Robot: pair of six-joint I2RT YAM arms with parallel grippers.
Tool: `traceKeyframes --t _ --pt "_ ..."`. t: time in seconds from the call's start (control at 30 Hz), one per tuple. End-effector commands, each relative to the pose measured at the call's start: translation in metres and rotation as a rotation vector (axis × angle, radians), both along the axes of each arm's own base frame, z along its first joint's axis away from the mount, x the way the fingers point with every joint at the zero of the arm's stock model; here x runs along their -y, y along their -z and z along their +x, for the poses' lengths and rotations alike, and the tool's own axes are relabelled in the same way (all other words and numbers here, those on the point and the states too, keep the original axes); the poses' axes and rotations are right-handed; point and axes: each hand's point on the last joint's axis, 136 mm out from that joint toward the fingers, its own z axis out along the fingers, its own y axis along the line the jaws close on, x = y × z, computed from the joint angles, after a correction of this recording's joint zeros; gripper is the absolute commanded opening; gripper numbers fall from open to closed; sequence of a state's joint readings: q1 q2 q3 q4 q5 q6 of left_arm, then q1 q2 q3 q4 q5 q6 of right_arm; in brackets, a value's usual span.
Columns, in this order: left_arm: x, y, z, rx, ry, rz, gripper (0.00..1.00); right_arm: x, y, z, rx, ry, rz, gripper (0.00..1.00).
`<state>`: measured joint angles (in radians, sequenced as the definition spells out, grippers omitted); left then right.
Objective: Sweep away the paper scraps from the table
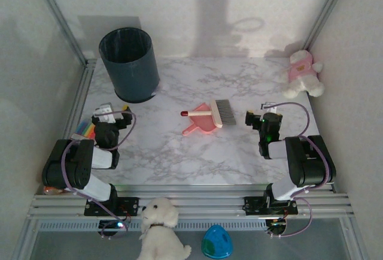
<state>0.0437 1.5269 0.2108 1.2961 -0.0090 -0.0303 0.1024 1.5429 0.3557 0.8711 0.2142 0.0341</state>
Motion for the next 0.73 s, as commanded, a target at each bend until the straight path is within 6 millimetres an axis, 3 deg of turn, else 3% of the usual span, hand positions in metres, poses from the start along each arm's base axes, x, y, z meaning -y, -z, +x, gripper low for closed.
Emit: traceKeyframes --t 0.0,0.7 --pt "-0.0058 0.0 0.0018 0.001 -0.029 -0.016 1.0 0.001 -0.0067 0.0064 0.02 0.001 0.004 0.99" --pt "-0.0055 0.0001 0.0021 0.001 -0.026 -0.019 0.99 0.0011 -0.007 0.0062 0.022 0.001 0.004 0.99"
